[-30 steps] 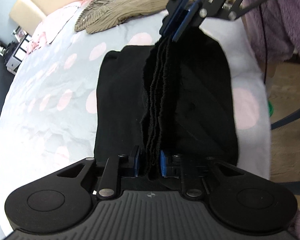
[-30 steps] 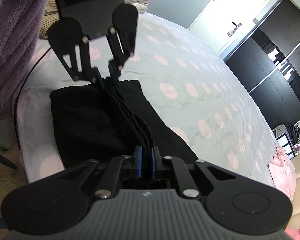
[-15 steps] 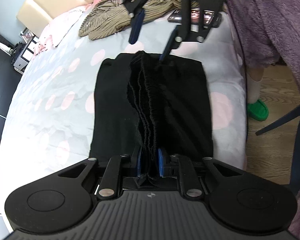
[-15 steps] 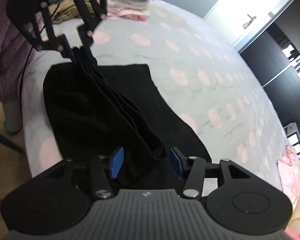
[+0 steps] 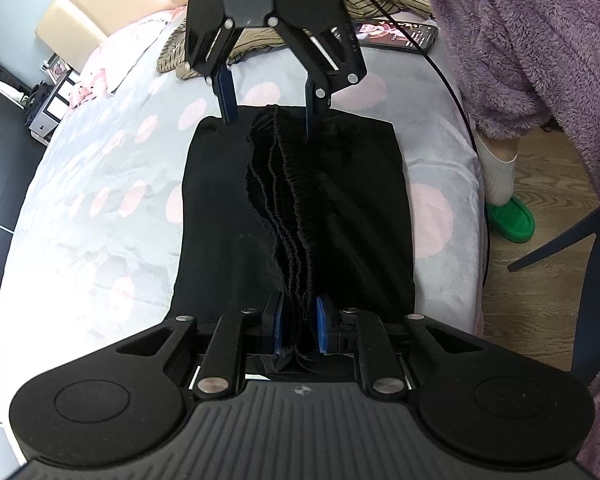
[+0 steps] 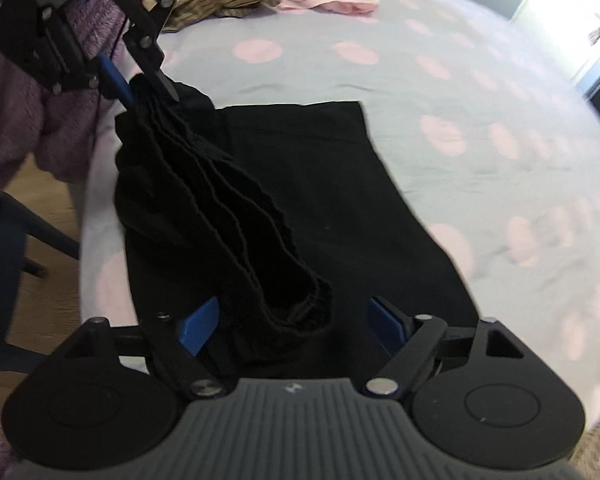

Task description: Fold clothes

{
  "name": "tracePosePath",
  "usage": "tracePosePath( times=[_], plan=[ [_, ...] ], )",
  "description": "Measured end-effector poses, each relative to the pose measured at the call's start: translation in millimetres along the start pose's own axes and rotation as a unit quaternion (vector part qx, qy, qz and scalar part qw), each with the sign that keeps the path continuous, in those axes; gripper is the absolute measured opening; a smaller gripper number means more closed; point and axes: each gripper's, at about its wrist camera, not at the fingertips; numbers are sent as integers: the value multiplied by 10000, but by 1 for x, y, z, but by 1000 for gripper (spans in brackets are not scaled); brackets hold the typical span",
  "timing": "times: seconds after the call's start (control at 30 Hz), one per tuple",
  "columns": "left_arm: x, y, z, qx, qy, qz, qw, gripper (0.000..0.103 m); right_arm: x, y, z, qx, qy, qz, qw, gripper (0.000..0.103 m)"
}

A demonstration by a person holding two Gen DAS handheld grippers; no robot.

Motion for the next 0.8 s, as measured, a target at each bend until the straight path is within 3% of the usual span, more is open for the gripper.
tracePosePath(
  times=[0.13,0.23,0.4,0.57,0.8],
  plan=[
    [-2,0,2,-13,58,26,10000,14,-11,-9,-11,36,-390,-137,9991,80],
    [-4,1,3,-18,58,52,10000,14,-16,-11,-17,125,-696,-342,9969,57],
    [-5,2,6,-36,25,115,9999,14,-9,-11,-8,63,-707,-360,9968,36],
    [17,5,7,-92,131,767,9969,14,-5,-10,12,-108,-354,-521,9980,32],
    [80,6,14,-323,522,1713,9833,14,-11,-12,37,-283,254,-946,9948,32]
  ],
)
Point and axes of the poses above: each gripper's, at about its wrist camera, not at the fingertips, and z roughly against the way its jaws point, x to its left, y to its underside, and after that the axes turned 2 degrees about z, right-handed
